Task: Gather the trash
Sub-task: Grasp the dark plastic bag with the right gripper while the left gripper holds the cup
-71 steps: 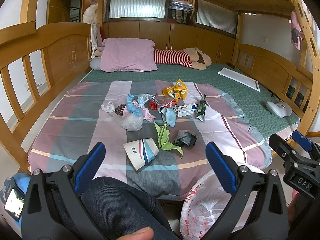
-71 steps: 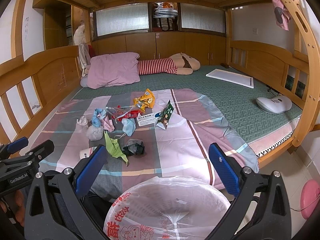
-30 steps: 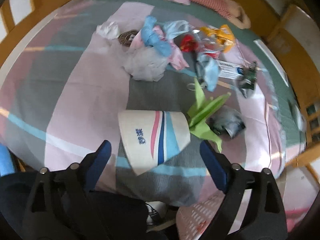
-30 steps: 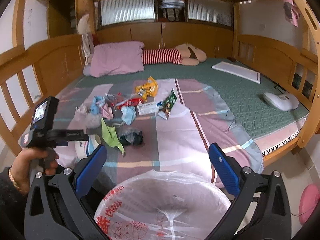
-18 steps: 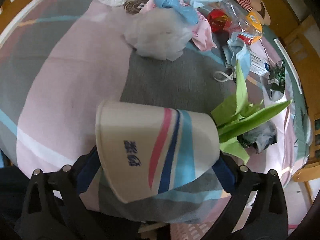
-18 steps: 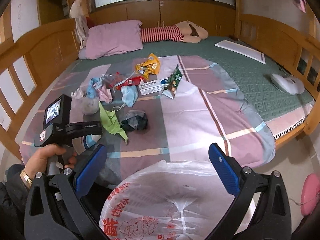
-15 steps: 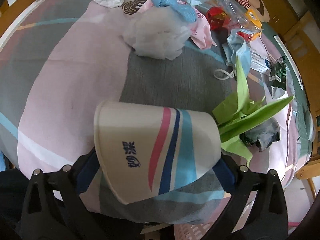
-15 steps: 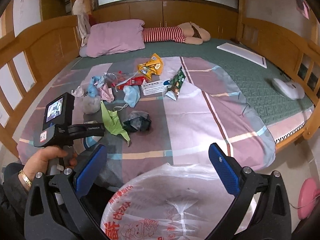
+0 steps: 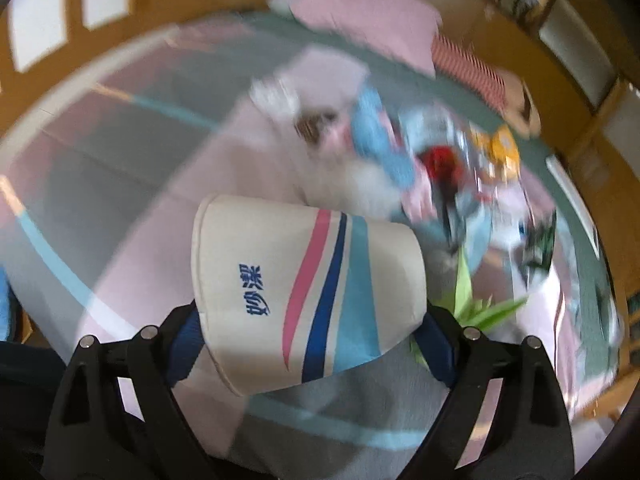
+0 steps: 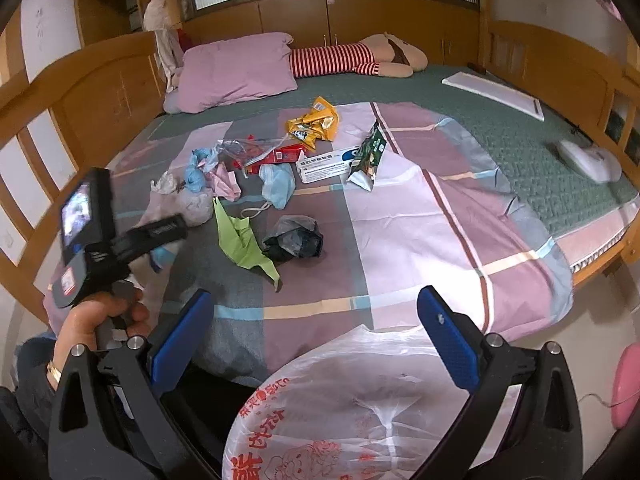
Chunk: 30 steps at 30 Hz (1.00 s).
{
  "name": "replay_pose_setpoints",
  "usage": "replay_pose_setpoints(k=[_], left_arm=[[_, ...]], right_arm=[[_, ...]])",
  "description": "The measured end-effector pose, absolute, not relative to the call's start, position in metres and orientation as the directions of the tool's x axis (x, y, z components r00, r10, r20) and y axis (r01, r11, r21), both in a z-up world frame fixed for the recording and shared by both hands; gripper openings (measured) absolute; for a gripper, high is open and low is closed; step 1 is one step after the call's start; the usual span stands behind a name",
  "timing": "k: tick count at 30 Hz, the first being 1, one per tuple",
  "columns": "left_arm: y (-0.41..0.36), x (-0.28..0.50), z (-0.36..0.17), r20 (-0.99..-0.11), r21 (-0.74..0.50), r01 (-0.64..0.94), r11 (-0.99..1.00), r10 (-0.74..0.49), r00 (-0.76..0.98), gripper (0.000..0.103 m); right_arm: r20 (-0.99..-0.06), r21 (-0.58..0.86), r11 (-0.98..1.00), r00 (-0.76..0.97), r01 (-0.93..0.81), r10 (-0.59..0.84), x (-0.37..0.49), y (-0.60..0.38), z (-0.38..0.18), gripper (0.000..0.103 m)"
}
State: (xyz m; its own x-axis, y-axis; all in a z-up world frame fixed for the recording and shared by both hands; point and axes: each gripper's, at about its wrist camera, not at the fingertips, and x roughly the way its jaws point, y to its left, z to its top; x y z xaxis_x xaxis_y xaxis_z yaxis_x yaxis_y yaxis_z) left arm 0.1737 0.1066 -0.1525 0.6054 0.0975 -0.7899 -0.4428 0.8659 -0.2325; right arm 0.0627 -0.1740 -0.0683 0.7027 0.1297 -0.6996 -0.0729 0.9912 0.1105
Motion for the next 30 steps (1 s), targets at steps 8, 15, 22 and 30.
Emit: replay_pose_setpoints(k=[8,15,22,30], left_arm=[[0.11,0.166,-0.134,-0.725,-0.207,-0.505,0.838,0.215,0.654,0.09],[0.106,0.165,-0.132,-0.723,-0.177,-0.497,0.85,0.231,0.652,0.09],[0.106,0.166,-0.135,-0.729,-0.171,-0.497,0.851,0.23,0.644,0.09],[0.106,0.165,-0.136,-0.729,-0.172,-0.501,0.849,0.233,0.644,0.09]], right_arm=[[-0.708,0.113,0.99,0.692,-0.086,0.141,0.076,-0.165,-0.075,0.1],[-0.735,0.131,0.988,0.66,-0.086,0.156,0.079,-0.162,-0.087,0.1],[-0.745,0.152,0.987,0.649,-0.061,0.155,0.083,-0.168,-0.091,0.1],[-0.74,0.094,0.994,0.664,-0.057,0.108,0.086,-0.165,-0.091,0.1]])
